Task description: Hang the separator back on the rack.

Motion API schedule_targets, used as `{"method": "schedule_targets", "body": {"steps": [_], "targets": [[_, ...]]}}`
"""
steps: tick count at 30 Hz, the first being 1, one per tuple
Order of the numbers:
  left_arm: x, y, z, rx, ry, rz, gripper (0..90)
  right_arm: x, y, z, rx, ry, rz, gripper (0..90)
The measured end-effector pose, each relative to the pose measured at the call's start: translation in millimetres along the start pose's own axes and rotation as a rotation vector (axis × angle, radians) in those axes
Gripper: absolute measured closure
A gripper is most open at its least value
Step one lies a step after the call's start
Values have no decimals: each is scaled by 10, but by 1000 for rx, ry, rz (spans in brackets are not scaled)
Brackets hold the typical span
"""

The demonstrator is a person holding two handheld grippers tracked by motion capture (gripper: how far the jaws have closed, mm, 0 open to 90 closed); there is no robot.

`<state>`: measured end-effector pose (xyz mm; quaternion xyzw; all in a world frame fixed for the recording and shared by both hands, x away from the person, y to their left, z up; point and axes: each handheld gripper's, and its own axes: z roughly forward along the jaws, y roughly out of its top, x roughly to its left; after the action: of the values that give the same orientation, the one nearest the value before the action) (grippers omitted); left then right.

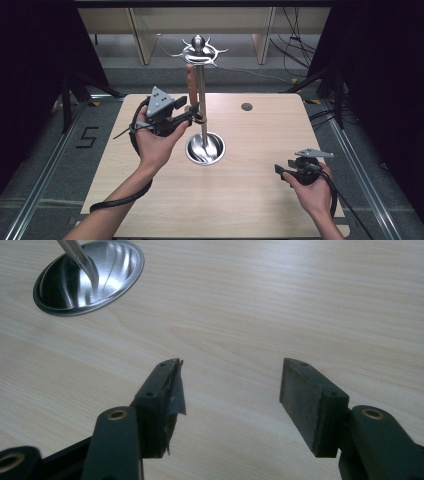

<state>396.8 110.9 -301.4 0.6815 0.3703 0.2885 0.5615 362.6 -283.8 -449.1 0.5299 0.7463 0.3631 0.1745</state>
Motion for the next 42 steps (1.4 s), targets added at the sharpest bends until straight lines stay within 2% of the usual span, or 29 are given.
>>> {"method": "schedule_targets", "body": {"steps": [3, 4, 7, 8, 10, 11, 12, 14, 15, 18, 21, 25, 33, 37, 39, 42], "targets": [[17, -18, -54, -5, -3, -8, 492, 7, 2, -4, 5, 4, 12, 423], [24, -24, -75, -5, -4, -7, 449, -18, -5, 0, -10, -17, -30, 423], [36, -42, -134, -10, -10, -10, 422, -16, -3, -1, -5, -16, -30, 423], [37, -52, -154, -14, -14, -13, 407, 6, 5, -11, 2, -9, -1, 422], [45, -75, -194, -17, -21, -14, 401, 5, 6, -11, 1, -11, -2, 422], [51, -84, -210, -16, -26, -13, 398, -19, -4, -3, -6, -15, -35, 422], [60, -101, -232, -12, -33, -13, 405, -13, -4, 4, -15, -8, -22, 422], [71, -131, -268, -13, -40, -18, 413, -11, -3, -7, 1, -17, -21, 421], [77, -146, -289, -18, -41, -17, 417, 9, 5, -11, 6, -13, 4, 421], [99, -186, -349, -27, -34, -21, 423, 0, 1, -12, 8, -9, -12, 420], [133, -216, -411, -32, -34, -31, 430, 13, 3, -13, 6, -10, 5, 420], [167, -272, -483, -24, -33, -24, 427, 2, -5, -10, 0, -1, -5, 419], [312, -481, -639, 5, -8, -22, 451, 2, -4, -13, 9, -22, -13, 418], [405, -627, -737, 28, 18, -45, 453, 16, -1, -10, 6, -15, -2, 418], [442, -713, -782, 51, 25, -39, 455, 15, 0, -11, 7, -10, -3, 418], [477, -852, -819, 59, 34, -59, 457, 15, -1, -11, 7, -11, -3, 418]]}}
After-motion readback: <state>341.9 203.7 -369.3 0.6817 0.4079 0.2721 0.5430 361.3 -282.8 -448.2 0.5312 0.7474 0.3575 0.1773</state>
